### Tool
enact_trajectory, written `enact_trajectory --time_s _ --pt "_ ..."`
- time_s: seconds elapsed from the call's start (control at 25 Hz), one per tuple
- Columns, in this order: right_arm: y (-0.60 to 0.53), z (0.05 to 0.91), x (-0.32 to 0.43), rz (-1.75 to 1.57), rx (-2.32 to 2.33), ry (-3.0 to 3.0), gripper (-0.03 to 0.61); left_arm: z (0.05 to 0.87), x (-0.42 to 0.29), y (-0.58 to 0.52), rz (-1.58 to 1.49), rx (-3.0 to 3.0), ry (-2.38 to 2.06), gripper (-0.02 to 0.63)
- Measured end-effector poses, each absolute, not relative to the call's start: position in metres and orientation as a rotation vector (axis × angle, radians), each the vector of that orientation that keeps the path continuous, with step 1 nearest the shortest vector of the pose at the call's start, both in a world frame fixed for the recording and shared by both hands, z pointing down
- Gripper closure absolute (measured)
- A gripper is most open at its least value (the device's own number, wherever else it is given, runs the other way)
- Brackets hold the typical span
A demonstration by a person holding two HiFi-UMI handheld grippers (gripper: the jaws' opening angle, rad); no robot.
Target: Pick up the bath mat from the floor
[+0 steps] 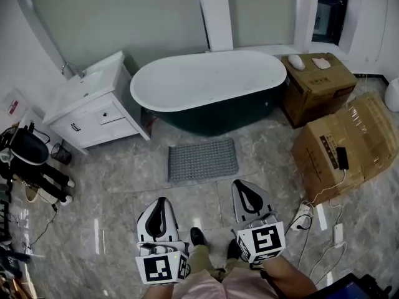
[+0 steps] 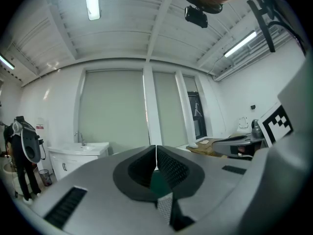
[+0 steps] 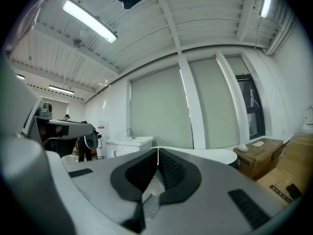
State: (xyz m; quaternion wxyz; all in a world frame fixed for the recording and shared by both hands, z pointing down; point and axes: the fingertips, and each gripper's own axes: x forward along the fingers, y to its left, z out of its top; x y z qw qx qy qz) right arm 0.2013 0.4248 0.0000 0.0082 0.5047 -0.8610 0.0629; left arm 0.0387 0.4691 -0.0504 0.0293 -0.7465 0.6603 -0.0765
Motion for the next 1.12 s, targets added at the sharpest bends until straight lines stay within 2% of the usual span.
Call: enact_trajectory --time_s 0.64,1.12 --pt "0.367 0.006 0.184 0.23 1.604 -2.649 0.561 -0.049 -0.001 0.419 -0.246 -2.279 2.067 0.584" --pt "0.284 -0.01 0.103 0.137 1.619 -2.603 0.561 -0.052 -0.097 0.327 -0.122 -2.302 2.082 0.584"
